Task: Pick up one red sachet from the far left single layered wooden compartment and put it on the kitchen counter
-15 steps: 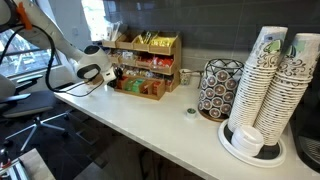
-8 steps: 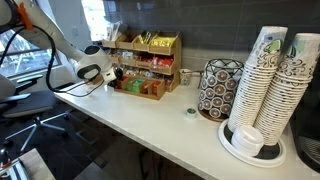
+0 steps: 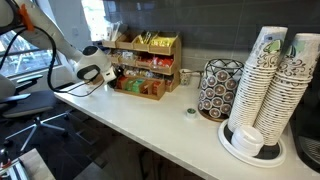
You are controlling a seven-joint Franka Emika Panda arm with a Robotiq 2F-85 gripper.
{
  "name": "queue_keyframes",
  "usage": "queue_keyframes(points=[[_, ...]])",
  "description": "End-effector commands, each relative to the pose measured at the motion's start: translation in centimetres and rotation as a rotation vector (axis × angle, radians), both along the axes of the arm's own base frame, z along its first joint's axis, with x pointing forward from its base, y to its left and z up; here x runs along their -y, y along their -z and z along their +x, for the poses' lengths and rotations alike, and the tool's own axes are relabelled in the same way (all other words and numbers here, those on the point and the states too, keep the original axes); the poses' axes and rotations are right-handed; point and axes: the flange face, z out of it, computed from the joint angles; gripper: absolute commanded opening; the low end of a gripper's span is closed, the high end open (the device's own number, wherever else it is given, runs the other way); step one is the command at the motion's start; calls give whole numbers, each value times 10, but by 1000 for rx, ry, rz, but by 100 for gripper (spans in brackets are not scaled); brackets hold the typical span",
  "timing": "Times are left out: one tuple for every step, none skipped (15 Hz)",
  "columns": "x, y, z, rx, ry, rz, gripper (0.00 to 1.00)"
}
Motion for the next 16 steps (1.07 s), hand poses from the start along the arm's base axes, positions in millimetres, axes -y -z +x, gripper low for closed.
queue_keyframes(points=[[-1,8,4,6,24,12,83],[-2,8,4,2,24,10,70],[-2,9,5,1,25,10,59],[-2,10,5,1,26,10,56],[-2,10,6,1,26,10,51],[-2,10,6,2,28,10,46],[-1,9,7,4,28,10,43],[-1,8,7,5,29,10,39],[-1,8,8,7,31,11,43],[0,7,8,8,32,11,41],[0,7,7,9,33,12,42],[1,6,6,10,35,10,42],[2,4,5,13,38,9,46],[2,3,4,15,41,9,44],[3,2,4,15,43,9,46],[4,1,3,15,45,11,44]])
